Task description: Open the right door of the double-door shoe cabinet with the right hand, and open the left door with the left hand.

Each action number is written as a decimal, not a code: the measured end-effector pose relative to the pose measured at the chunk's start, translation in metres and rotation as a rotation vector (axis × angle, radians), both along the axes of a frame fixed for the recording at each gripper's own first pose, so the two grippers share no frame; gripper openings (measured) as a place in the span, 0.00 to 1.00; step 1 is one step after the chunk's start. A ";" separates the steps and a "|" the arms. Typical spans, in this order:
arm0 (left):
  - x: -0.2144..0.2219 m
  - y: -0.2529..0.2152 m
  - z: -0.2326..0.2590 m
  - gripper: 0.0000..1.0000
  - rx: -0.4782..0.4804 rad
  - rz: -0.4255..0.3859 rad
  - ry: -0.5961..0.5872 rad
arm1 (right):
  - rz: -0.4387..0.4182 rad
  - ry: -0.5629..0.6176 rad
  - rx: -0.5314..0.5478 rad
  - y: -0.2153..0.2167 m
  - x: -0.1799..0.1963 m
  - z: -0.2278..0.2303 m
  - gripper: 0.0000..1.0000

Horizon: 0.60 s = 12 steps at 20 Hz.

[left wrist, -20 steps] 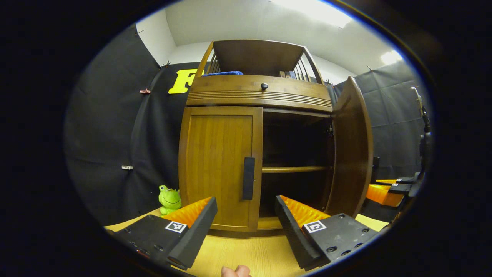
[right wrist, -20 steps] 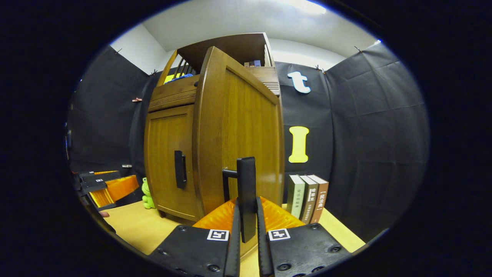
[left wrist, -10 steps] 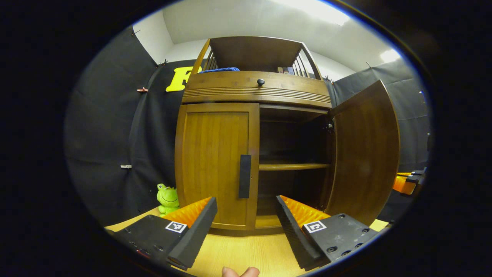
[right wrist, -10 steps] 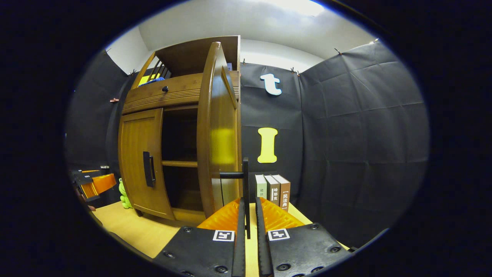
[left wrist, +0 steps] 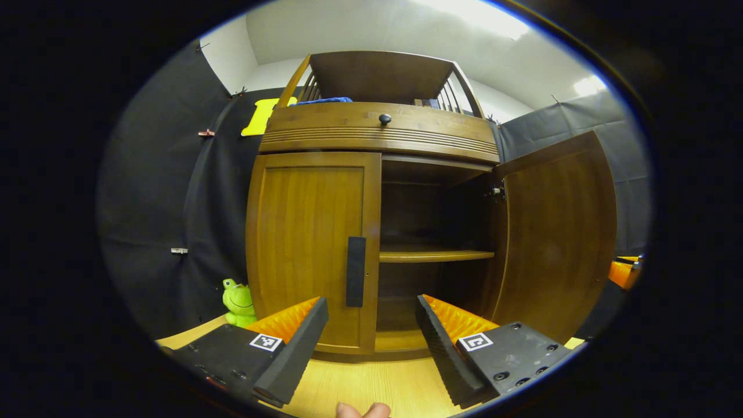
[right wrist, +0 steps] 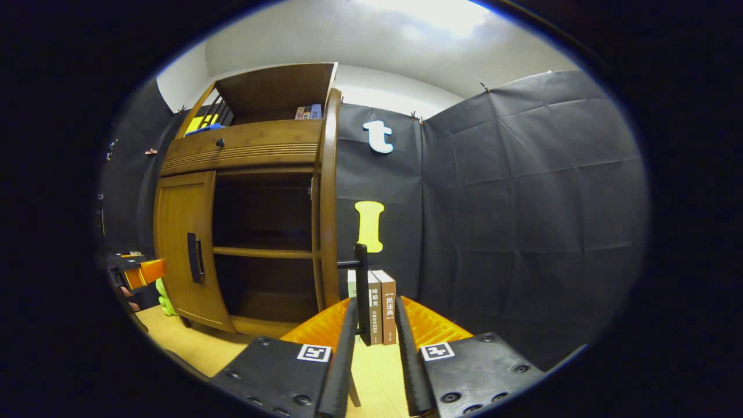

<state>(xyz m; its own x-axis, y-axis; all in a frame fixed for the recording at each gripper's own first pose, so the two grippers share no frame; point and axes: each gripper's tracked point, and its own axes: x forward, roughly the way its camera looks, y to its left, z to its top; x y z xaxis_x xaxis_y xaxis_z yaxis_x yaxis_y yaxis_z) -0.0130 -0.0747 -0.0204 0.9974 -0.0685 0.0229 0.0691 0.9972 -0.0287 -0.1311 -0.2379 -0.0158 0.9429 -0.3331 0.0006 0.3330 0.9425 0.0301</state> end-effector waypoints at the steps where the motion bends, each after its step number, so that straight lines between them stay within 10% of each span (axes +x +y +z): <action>1: 0.005 0.000 0.000 0.93 -0.002 -0.003 0.002 | -0.020 -0.001 -0.022 -0.007 -0.004 0.001 0.48; 5: 0.036 0.009 -0.003 0.93 0.028 0.021 0.016 | 0.010 -0.064 0.015 0.003 -0.026 0.030 0.95; 12: 0.113 0.021 -0.014 0.94 0.024 0.059 0.052 | 0.178 -0.089 0.094 0.063 -0.029 0.042 0.98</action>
